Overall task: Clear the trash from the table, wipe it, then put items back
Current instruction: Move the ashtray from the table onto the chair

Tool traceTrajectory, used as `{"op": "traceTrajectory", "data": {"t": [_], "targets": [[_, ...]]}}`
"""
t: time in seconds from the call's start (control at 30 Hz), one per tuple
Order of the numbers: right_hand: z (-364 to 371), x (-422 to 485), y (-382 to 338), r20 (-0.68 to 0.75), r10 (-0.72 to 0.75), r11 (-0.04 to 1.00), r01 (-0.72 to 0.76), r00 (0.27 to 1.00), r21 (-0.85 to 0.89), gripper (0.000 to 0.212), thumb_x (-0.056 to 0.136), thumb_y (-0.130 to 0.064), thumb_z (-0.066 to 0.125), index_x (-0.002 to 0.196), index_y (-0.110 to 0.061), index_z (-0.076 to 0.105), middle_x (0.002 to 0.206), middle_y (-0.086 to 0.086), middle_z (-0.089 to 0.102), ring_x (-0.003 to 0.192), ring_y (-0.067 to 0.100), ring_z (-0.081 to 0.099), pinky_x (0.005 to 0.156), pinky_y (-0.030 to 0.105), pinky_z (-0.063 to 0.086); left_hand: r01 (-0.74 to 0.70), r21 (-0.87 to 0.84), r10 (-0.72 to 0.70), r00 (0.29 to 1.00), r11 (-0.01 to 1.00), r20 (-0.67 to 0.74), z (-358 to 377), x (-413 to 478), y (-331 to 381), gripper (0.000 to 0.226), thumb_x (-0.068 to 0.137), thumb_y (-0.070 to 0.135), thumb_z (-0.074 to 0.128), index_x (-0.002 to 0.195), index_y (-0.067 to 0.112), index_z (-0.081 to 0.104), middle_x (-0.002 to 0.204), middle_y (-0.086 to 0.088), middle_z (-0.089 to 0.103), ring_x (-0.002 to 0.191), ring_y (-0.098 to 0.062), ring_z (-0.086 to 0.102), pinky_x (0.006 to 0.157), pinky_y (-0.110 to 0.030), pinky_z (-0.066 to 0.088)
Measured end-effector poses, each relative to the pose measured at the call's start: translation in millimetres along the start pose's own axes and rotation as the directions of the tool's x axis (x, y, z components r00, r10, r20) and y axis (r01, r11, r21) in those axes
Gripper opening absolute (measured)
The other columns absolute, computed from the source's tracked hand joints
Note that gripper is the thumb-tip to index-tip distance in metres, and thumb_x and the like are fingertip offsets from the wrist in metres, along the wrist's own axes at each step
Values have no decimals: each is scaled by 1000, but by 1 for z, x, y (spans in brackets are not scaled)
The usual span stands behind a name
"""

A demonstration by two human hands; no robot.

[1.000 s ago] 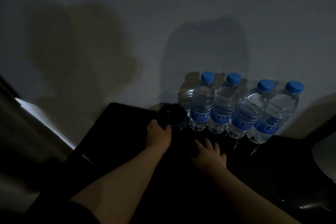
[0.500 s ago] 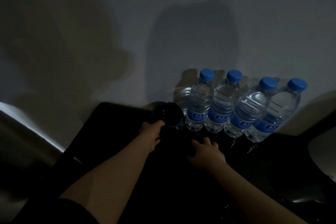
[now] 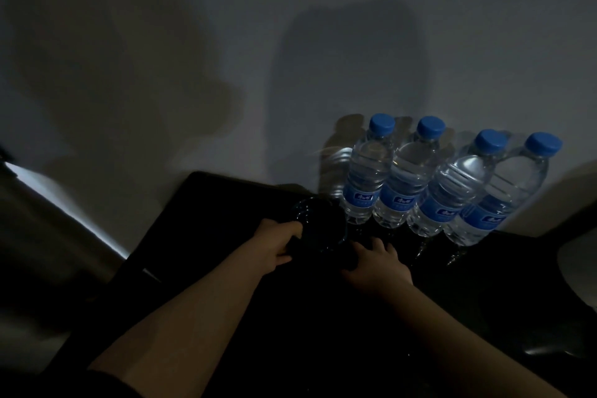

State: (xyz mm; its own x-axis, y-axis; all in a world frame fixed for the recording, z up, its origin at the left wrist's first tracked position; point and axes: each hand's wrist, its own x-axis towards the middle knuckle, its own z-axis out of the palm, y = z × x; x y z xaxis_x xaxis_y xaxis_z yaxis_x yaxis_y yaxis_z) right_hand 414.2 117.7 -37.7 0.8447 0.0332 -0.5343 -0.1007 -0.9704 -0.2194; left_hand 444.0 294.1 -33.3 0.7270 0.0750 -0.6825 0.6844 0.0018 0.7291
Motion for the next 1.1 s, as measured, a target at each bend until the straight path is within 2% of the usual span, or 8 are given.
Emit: {"op": "traceTrajectory", "data": {"t": [0.13, 0.23, 0.3, 0.4, 0.47, 0.57, 0.77, 1.1], "targets": [[4, 2, 7, 21, 25, 989, -28, 999, 144, 71, 90, -45, 49, 150, -27, 15, 160, 3, 3, 146, 31, -1, 114, 56, 12, 94, 23, -96, 993, 995, 72, -9, -17, -4, 19, 81, -2, 52, 98, 5, 57, 94, -10, 54, 82, -24, 55, 68, -39, 54], [5, 0, 8, 4, 39, 919, -37, 999, 392, 61, 92, -30, 49, 147, -17, 28, 154, 11, 27, 142, 32, 23, 115, 48, 24, 160, 10, -160, 980, 987, 116, -17, -33, -8, 17, 80, -4, 51, 93, 6, 57, 99, -14, 54, 88, -27, 56, 68, -42, 56], [5, -14, 1, -59, 65, 757, -11, 996, 654, 47, 94, -19, 46, 140, -11, 41, 142, 13, 46, 127, 29, 46, 108, 40, 36, 196, -51, -187, 971, 979, 148, -19, -45, -17, 20, 80, -4, 51, 96, 6, 58, 104, -16, 54, 93, -30, 57, 71, -44, 56], [8, -47, -14, -135, 108, 433, 76, 985, 898, 31, 98, -21, 44, 125, -11, 56, 121, 11, 61, 106, 22, 58, 95, 34, 46, 212, -202, -174, 967, 956, 188, -16, -70, -34, 19, 81, -4, 53, 97, 6, 58, 103, -17, 55, 94, -31, 57, 75, -46, 55], [12, -75, -24, -118, 84, 185, 101, 990, 978, 20, 98, -24, 46, 113, -17, 57, 102, 3, 63, 89, 14, 60, 75, 24, 49, 188, -257, -142, 972, 948, 184, -13, -91, -41, 12, 83, -2, 54, 92, 4, 58, 97, -16, 57, 87, -29, 59, 74, -43, 55], [18, -105, -26, -136, 114, 36, 133, 984, 990, 22, 94, -22, 53, 116, -17, 54, 100, 1, 61, 87, 12, 60, 69, 23, 47, 113, -299, -71, 986, 948, 149, -11, -121, -50, 6, 84, -2, 56, 86, 3, 60, 91, -15, 60, 84, -28, 60, 73, -43, 54], [24, -158, -20, -105, -15, -68, 104, 994, 992, 15, 90, -15, 59, 103, -20, 61, 98, 7, 67, 86, 21, 65, 71, 33, 53, -1, -387, 33, 997, 922, 76, -11, -183, -72, 9, 86, 11, 62, 92, 5, 64, 92, -16, 65, 89, -29, 62, 74, -41, 53], [64, -233, -18, -88, -109, -49, 83, 990, 995, 19, 89, -15, 59, 108, -17, 58, 101, 8, 63, 88, 23, 63, 71, 37, 53, -57, -479, 58, 998, 876, -13, -19, -265, -132, 16, 84, 17, 66, 96, 7, 64, 97, -15, 65, 87, -28, 63, 70, -38, 54]]}}
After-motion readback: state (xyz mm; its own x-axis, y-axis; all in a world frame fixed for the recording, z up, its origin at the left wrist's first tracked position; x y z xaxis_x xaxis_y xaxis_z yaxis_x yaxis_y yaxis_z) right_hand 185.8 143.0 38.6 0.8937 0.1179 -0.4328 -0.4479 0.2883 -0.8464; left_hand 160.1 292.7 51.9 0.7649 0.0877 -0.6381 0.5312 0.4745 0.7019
